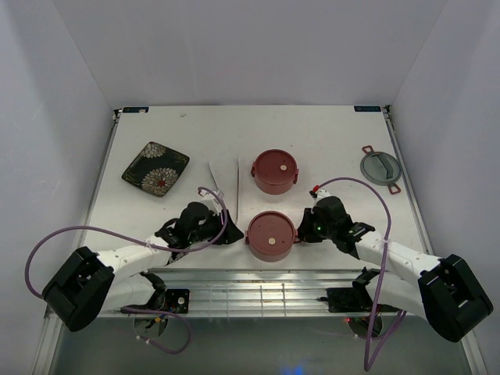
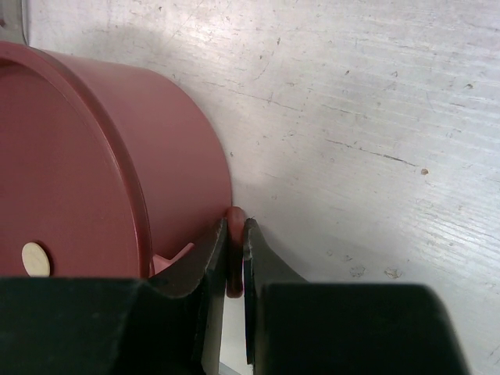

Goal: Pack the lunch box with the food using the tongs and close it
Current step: Move the packing box to the center of the board.

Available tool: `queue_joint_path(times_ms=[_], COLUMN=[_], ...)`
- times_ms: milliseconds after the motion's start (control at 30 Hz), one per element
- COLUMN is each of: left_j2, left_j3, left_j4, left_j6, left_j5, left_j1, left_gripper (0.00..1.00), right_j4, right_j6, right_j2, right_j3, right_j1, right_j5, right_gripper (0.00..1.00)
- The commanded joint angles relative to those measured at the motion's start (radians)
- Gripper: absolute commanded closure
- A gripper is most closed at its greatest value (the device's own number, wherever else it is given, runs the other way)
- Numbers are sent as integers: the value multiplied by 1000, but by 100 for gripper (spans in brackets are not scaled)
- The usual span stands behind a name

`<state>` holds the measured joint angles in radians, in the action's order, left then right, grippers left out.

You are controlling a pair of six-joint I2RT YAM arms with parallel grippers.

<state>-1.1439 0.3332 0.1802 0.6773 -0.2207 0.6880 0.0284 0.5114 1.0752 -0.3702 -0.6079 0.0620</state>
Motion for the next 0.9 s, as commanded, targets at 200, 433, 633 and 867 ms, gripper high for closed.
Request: queue_joint_path(times_ms=[200,433,633,867], left_j2=[-23,-65,-70,-7], left_j3=[-51,-63,-83,-152], left_j4=[106,189,217,278], left_j6=[41,74,80,102], left_j5=[86,34,27,4], left_j1=[65,67,65,67], left_gripper=[44,43,42,41], right_j4=[24,18,8,-5], right_j6=[-45,-50,-57,-59], right_j2=[5,2,5,23], right_j3=[7,16,16,16], right_j1=[3,3,3,3], right_j5=[1,9,15,33], right_gripper=[92,92,92,92])
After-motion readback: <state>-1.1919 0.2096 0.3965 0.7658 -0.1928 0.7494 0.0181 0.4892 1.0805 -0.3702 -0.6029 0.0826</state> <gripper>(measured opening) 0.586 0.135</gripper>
